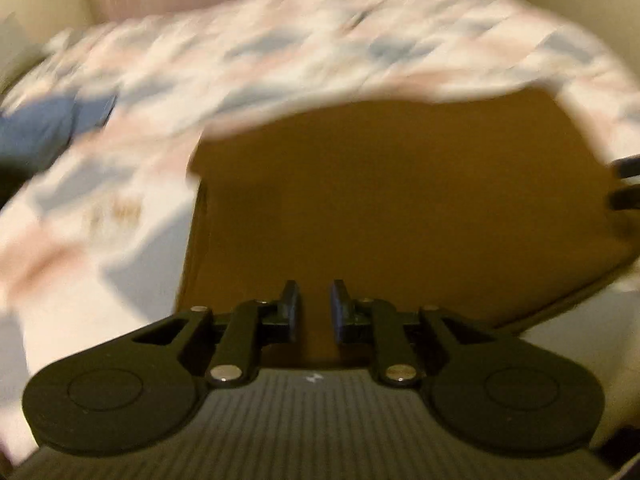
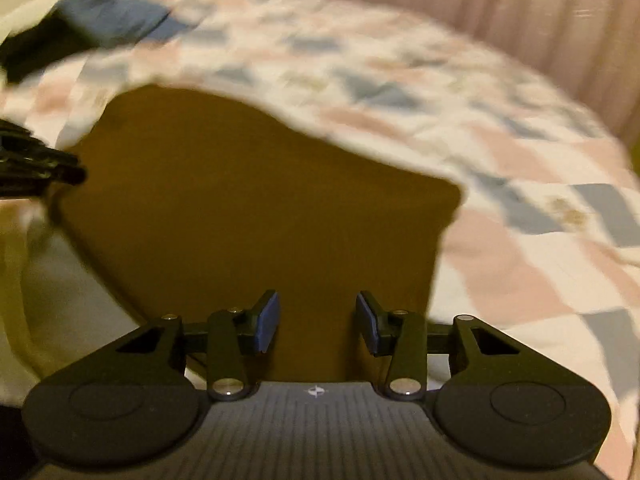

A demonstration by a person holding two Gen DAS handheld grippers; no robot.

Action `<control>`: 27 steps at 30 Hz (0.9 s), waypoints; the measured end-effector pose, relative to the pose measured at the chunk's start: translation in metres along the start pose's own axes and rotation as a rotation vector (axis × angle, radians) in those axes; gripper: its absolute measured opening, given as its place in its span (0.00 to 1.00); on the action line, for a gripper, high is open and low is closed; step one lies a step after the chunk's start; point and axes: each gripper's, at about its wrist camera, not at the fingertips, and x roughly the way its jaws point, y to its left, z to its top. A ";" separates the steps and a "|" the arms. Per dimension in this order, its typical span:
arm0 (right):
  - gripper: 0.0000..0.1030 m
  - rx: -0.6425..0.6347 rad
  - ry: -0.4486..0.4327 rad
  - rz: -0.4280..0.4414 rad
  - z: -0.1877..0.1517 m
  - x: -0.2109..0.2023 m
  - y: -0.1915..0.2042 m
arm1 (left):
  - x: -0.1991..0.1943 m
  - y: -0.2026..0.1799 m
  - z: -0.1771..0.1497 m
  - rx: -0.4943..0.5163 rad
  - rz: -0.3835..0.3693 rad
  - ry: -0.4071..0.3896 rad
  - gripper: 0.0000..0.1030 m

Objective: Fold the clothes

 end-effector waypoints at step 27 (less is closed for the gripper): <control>0.15 0.621 0.441 0.906 0.000 0.080 -0.155 | -0.051 -0.300 -0.003 0.504 0.178 -0.094 0.40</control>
